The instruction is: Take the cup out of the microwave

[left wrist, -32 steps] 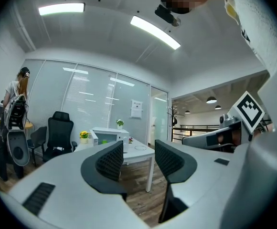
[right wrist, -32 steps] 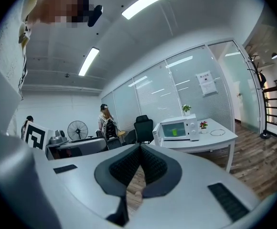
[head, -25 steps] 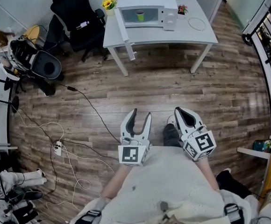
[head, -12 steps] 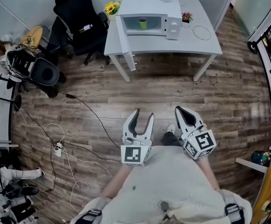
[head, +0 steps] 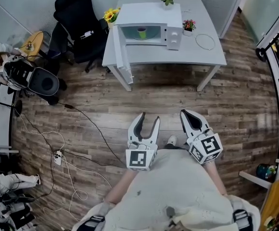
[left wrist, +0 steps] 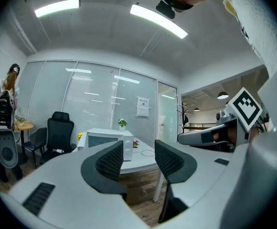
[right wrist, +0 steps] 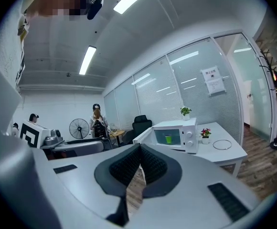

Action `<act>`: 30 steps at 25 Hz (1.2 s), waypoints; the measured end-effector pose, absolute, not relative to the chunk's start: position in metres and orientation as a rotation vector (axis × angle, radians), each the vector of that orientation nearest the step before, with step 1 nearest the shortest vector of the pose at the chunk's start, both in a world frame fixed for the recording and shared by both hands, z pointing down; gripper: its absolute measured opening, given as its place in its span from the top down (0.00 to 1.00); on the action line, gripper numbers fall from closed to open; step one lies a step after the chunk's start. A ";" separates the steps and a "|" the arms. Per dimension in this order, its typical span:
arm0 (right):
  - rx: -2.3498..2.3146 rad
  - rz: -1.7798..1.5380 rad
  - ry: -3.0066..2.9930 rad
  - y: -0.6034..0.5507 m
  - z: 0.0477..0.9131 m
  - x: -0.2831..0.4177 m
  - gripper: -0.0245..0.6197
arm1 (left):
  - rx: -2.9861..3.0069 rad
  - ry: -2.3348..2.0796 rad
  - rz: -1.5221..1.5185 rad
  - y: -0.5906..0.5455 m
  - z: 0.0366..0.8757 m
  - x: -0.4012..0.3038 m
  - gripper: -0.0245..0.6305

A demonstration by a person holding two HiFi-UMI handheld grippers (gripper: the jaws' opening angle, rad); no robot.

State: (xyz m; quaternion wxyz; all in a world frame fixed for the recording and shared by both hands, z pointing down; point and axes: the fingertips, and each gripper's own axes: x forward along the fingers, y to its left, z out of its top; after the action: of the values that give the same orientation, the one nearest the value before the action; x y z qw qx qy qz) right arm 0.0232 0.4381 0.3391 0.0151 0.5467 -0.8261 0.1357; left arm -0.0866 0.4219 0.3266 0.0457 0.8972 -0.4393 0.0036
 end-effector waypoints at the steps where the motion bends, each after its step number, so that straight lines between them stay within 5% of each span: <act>1: 1.696 0.417 -2.573 0.435 0.339 0.030 0.95 | 2.734 -1.345 0.012 0.418 0.327 -0.080 0.62; 30: 1.729 0.485 -2.520 0.371 0.369 0.151 0.95 | 2.686 -1.354 0.083 0.338 0.356 0.031 0.62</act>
State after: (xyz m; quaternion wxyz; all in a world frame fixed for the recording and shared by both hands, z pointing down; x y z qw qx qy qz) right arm 0.1506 0.3713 0.3685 0.0235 0.5585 -0.8142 0.1566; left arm 0.0311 0.3380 0.3565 0.0661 0.8907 -0.4489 0.0275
